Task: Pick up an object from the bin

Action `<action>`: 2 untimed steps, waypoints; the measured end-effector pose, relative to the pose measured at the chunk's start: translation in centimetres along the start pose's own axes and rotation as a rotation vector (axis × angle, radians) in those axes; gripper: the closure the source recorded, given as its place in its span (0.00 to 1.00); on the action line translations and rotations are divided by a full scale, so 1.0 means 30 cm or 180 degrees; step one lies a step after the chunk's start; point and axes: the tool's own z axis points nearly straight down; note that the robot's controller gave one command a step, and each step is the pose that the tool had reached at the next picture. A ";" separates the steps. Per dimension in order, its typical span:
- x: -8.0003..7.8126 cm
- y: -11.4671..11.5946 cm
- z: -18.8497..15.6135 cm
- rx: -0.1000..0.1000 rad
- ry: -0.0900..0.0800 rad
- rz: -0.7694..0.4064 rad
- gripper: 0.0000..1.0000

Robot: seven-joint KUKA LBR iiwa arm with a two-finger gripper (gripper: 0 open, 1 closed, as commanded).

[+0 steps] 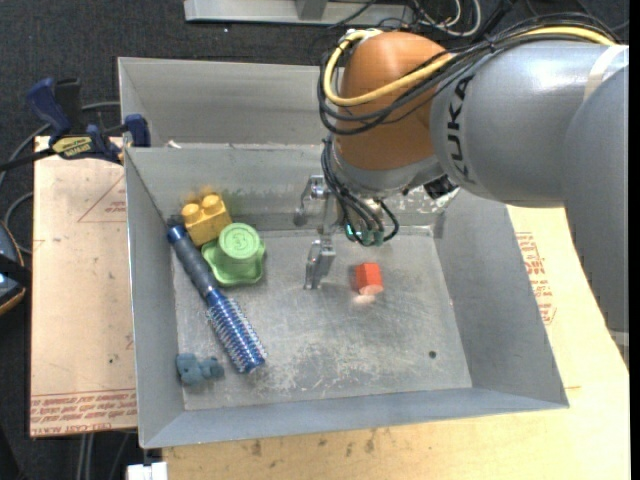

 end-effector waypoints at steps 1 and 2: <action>-0.071 0.232 0.350 -0.0004 -0.0047 -0.0113 0.00; -0.068 0.279 0.288 -0.0001 -0.0036 0.0109 0.00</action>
Offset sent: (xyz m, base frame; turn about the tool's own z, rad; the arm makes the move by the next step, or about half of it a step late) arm 0.0193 0.0748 -0.1172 -0.0372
